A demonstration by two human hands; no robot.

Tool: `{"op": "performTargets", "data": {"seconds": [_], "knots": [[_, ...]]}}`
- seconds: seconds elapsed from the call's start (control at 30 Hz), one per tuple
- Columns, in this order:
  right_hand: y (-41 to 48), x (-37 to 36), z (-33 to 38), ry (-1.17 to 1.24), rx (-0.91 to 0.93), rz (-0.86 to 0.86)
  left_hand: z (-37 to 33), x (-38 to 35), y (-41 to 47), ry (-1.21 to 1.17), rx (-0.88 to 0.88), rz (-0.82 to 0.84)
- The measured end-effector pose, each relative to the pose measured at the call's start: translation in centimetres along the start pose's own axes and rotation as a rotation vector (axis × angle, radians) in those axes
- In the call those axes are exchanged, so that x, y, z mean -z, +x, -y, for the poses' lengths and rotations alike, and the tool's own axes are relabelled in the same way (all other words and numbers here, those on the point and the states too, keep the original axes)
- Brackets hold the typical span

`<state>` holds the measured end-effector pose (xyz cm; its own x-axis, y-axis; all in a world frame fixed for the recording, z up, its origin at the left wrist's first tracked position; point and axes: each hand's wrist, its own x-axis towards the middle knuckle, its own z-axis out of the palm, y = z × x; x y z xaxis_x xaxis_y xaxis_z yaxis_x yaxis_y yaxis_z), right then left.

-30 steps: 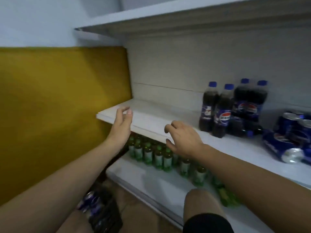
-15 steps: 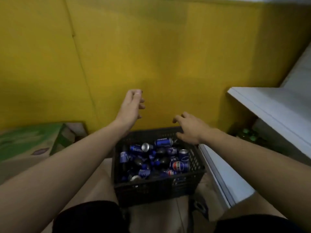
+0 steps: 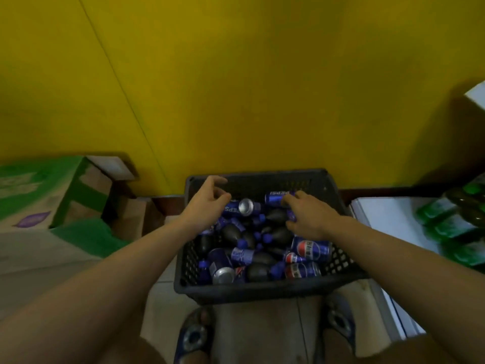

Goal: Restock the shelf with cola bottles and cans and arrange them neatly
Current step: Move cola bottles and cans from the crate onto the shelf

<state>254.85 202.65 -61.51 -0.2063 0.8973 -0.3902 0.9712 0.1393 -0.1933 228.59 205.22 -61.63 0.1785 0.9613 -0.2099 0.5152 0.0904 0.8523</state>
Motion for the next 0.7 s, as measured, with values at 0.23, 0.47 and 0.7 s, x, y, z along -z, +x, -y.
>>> {"op": "performTargets", "data": {"seconds": [0.23, 0.47, 0.7], "knots": [[5.3, -9.5, -1.5, 0.133, -0.038, 0.110, 6.6, -3.6, 7.0, 0.223, 0.118, 0.189], [9.1, -13.6, -0.9, 0.288, -0.072, 0.218, 10.5, -6.5, 10.1, 0.596, -0.005, 0.402], [9.3, -14.0, -5.4, 0.369, -0.203, 0.109, 16.1, -8.1, 13.0, 1.258, -0.174, 0.676]]}}
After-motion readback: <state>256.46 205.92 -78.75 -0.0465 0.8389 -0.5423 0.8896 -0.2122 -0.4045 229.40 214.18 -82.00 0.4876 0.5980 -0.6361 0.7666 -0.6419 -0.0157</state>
